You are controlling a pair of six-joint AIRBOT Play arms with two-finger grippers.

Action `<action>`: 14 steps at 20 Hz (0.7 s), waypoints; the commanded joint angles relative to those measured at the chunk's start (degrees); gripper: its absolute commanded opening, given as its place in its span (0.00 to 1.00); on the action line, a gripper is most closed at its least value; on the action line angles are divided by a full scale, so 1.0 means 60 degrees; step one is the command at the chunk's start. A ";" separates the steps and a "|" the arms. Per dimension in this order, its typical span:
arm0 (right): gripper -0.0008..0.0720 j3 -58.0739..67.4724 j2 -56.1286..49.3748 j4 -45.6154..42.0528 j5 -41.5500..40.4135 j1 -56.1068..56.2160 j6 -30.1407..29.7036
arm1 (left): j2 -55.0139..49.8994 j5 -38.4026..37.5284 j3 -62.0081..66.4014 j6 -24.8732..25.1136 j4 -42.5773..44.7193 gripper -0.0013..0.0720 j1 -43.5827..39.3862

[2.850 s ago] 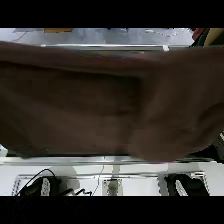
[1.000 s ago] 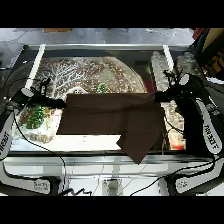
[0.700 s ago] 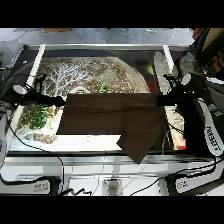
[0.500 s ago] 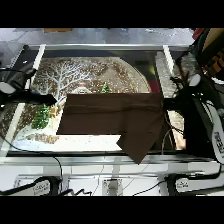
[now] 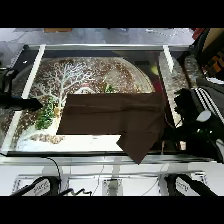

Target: Fold the clothes and pants, and hang the long-sleeved shirts on hangers.

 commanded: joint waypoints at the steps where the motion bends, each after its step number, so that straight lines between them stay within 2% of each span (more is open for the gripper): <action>1: 0.32 -0.1854 0.0412 0.1333 -0.1042 -0.0051 -0.0164 | -0.0423 -0.0550 -0.0011 -0.0007 0.0055 0.83 0.0073; 2: 0.38 -0.2102 0.0404 0.1373 -0.1177 -0.0051 -0.0164 | -0.0568 -0.0648 -0.0011 -0.0011 0.0055 0.83 0.0073; 3: 0.51 -0.2317 0.0401 0.1457 -0.1388 -0.0051 -0.0168 | -0.0729 -0.0729 -0.0011 -0.0091 0.0047 0.83 0.0073; 4: 0.55 -0.2466 0.0401 0.1585 -0.1639 -0.0051 -0.0200 | -0.0882 -0.0783 -0.0011 -0.0182 0.0015 0.83 0.0073; 7: 0.54 -0.2645 0.0193 0.2280 -0.2430 -0.0051 -0.0834 | -0.1359 -0.0783 -0.0011 -0.0178 -0.0576 0.83 0.0076; 10: 0.54 -0.2645 -0.0659 0.3213 -0.2470 -0.0051 -0.2069 | -0.1851 -0.0780 -0.0011 -0.0182 -0.0769 0.83 0.0080; 12: 0.47 -0.2641 -0.1206 0.3785 -0.2575 -0.0051 -0.2747 | -0.2120 -0.0780 -0.0011 -0.0186 -0.0809 0.83 0.0076; 13: 0.36 -0.2641 -0.1333 0.4014 -0.2597 -0.0051 -0.3198 | -0.2233 -0.0776 -0.0011 -0.0182 -0.0805 0.83 0.0076; 14: 0.29 -0.2630 -0.1322 0.4156 -0.2608 -0.0051 -0.3544 | -0.2357 -0.0736 -0.0011 -0.0171 -0.0794 0.82 0.0127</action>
